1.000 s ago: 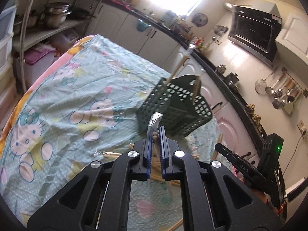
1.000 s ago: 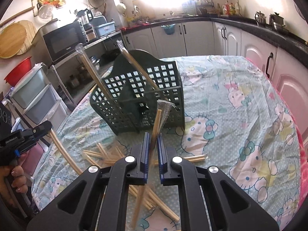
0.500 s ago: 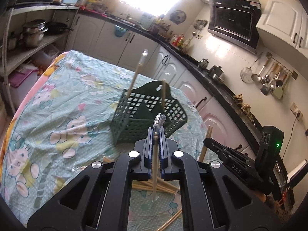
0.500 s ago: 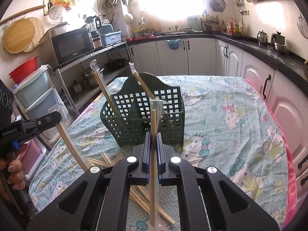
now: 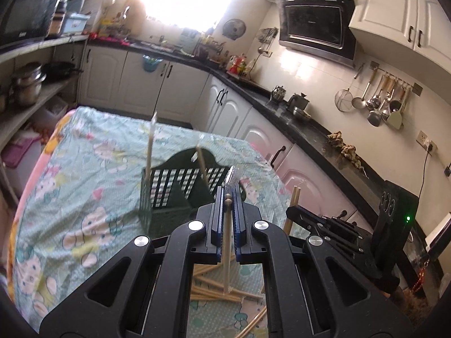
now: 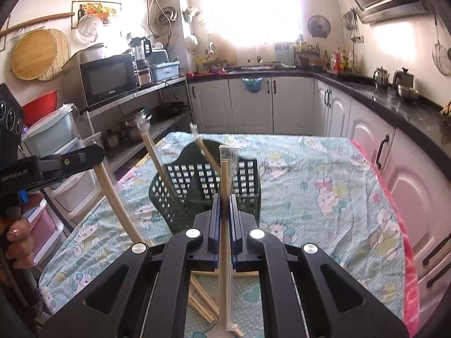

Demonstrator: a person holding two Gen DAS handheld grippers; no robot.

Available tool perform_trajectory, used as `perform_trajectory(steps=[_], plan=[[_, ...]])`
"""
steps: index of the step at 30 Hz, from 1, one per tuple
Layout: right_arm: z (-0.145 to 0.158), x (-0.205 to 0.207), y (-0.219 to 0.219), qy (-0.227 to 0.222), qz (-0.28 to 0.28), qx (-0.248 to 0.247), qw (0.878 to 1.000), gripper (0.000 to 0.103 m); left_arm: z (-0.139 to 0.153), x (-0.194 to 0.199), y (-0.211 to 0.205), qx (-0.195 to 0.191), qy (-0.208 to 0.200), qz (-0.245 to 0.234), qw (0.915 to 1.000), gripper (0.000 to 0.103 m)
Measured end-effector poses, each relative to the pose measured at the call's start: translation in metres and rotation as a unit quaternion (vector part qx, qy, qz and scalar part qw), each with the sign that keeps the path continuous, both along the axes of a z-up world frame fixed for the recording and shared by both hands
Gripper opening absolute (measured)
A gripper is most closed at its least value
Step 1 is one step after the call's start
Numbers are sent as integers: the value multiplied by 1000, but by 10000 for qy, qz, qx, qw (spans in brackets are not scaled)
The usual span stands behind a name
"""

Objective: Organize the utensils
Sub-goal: 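Raise the chopstick upright with the left tool over the basket while the right tool carries its own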

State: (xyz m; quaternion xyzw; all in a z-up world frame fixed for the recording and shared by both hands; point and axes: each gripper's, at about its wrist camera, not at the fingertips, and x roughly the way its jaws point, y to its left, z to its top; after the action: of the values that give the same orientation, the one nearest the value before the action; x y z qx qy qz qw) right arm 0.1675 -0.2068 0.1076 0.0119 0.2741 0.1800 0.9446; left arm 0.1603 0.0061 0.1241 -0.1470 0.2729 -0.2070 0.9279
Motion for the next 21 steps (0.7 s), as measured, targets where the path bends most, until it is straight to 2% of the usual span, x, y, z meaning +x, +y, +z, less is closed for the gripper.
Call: perform_trajectory(steps=[11, 21], plan=[[37, 4, -5, -487, -51, 45, 9988, 6, 43, 12, -7, 68, -472, -22, 9989, 3], [85, 17, -12, -1068, -112, 156, 9941, 6, 82, 24, 5, 76, -873, 212, 9959, 3]])
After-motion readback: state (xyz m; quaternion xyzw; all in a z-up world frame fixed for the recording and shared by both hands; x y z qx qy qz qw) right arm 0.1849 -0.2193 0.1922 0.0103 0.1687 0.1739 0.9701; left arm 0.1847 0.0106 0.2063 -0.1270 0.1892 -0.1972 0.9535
